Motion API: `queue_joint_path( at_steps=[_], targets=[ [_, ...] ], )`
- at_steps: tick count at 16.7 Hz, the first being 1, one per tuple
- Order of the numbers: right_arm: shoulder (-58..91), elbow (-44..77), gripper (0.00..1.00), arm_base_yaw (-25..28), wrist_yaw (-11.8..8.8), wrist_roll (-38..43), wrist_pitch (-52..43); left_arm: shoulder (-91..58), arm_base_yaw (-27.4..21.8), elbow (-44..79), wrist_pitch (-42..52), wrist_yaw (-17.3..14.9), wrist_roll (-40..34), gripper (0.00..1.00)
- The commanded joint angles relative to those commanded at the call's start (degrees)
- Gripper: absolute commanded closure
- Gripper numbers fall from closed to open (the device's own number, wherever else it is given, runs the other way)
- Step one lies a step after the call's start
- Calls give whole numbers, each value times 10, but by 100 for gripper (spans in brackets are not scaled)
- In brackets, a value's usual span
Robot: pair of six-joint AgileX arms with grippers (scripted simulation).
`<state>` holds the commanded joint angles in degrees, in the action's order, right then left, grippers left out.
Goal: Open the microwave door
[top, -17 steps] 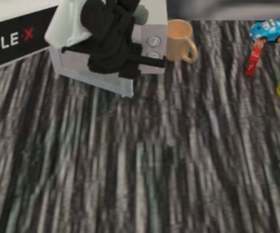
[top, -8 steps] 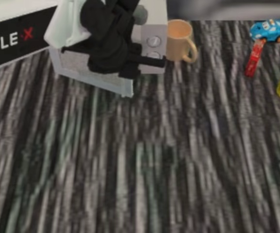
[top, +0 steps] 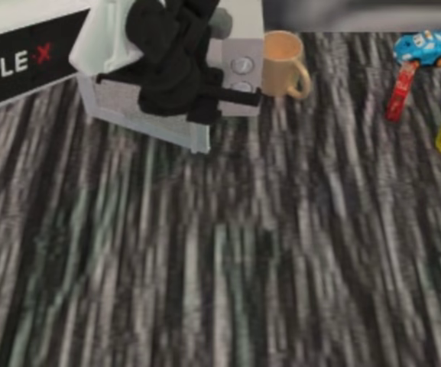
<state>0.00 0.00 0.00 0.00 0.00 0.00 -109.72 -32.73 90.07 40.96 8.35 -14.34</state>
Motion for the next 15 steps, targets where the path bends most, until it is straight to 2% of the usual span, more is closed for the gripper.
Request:
queue_joint_path(
  at_steps=[4, 10, 15],
  targets=[
    [0, 0, 0, 0, 0, 0, 0, 5, -2, -6, -4, -6, 5, 100],
    [0, 0, 0, 0, 0, 0, 0, 44, 16, -63, -20, -38, 67, 100],
    [0, 0, 0, 0, 0, 0, 0, 49, 17, -65, -24, -40, 71, 100]
  ],
)
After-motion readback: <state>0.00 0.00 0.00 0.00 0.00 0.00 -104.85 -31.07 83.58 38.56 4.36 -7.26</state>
